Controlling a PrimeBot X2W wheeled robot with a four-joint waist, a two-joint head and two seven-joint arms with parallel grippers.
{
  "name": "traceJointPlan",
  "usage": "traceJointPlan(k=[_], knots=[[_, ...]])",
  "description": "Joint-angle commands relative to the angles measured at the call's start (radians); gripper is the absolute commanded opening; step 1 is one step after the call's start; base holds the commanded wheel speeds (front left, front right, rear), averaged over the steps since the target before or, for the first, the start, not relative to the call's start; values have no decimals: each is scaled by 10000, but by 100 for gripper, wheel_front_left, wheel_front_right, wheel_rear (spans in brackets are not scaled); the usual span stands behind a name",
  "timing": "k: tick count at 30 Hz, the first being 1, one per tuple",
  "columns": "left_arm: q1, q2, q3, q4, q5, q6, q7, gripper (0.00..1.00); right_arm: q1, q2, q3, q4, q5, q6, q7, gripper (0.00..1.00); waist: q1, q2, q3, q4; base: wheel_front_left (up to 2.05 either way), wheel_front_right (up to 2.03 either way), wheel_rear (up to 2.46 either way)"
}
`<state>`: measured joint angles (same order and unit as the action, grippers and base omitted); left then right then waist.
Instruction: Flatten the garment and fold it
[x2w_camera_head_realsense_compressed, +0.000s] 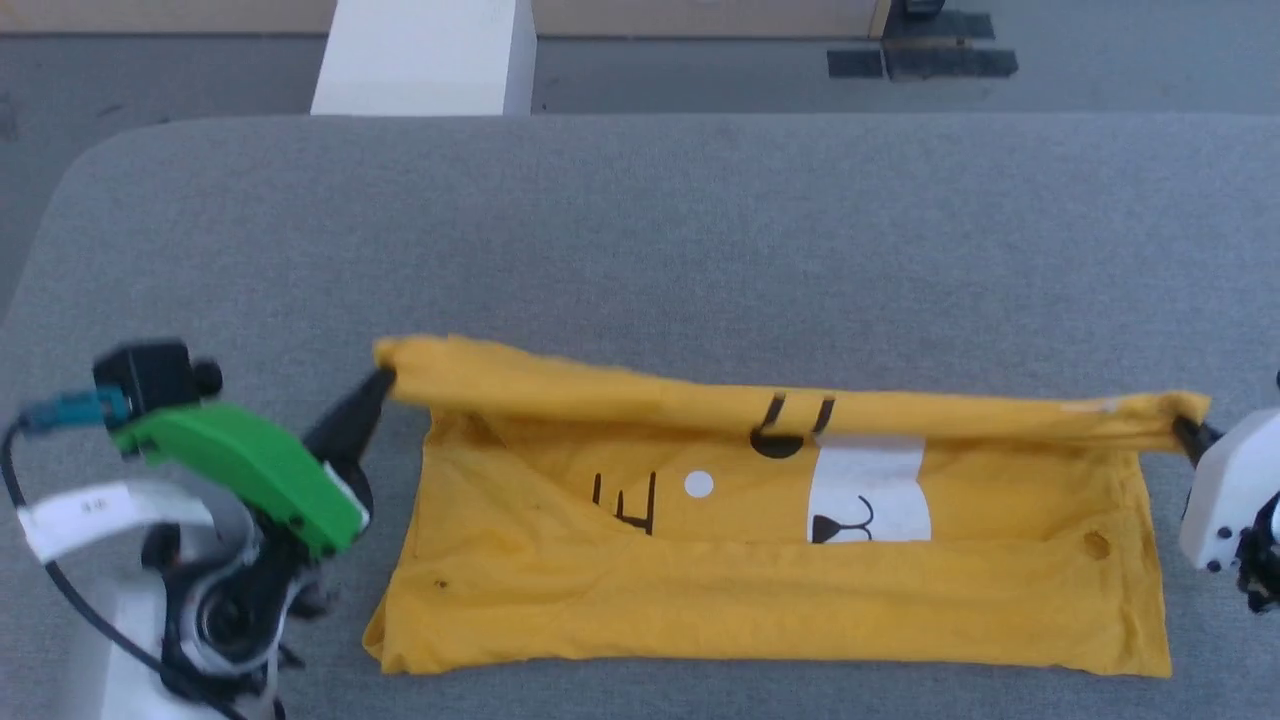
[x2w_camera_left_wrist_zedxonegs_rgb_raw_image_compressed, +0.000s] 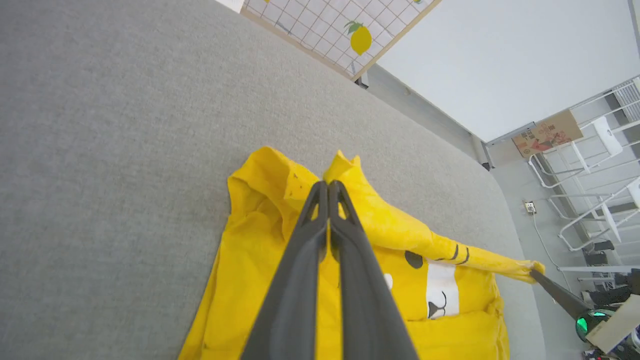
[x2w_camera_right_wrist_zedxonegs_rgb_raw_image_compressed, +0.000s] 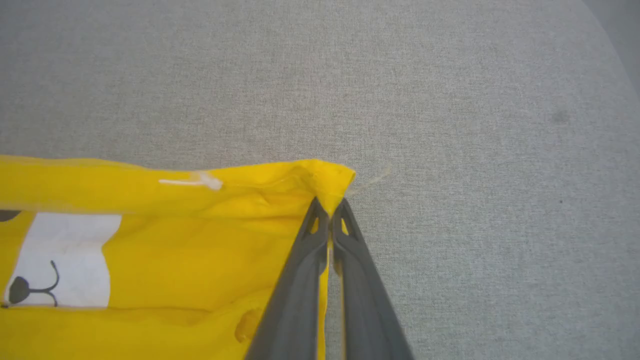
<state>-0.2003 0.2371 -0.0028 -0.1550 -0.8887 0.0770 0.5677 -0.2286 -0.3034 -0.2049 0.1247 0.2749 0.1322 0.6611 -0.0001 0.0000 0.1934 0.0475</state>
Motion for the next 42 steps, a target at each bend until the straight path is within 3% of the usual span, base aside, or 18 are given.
traceJointPlan(k=[1,10,17,18,19,20,21,22,28,33,37,42], knots=[[521,-66,118,-56,-98,115,-31,0,235,81,-19,139,57,-15,-102,0,1,0,-409,14,0,0,0],[2710,-577,870,-161,-550,524,-566,0,1143,383,-63,882,73,-15,-383,0,1,0,-702,-86,0,0,0],[3117,-699,546,1180,-384,815,-349,0,1579,717,285,1411,-69,-15,-359,0,1,0,-807,-152,0,0,0],[3078,-754,518,1380,-436,845,-300,0,1603,787,261,1433,-80,-15,-375,9,1,0,-840,-164,0,0,0],[3040,-731,469,1604,-405,874,-243,0,1640,867,241,1461,-79,-15,-353,45,1,0,-887,-192,0,0,0],[3018,-678,429,1747,-325,907,-224,13,1661,907,234,1442,-55,-15,-382,100,1,0,-930,-217,0,0,0],[2973,-668,426,1867,-310,929,-225,48,1698,943,199,1385,11,-15,-425,100,1,0,-987,-238,0,0,0],[2935,-661,440,1937,-316,938,-228,100,1755,945,170,1324,60,-15,-421,100,1,0,-1056,-249,0,0,0],[2941,72,456,1704,345,1351,-51,100,2199,491,-117,175,665,-15,-57,100,1,0,-1404,-372,0,0,0],[2453,502,773,610,868,1480,-637,100,2190,150,-926,-991,1372,-15,637,100,1,0,-1469,-322,0,0,0],[1687,772,752,-17,2006,1077,-2398,100,1868,-180,-1151,-1320,1382,-15,1001,100,1,0,-1339,-220,0,0,0],[836,646,256,129,3496,66,-5707,100,1553,-765,-4,-708,1422,-15,1171,100,1,0,-949,-76,0,0,0]])
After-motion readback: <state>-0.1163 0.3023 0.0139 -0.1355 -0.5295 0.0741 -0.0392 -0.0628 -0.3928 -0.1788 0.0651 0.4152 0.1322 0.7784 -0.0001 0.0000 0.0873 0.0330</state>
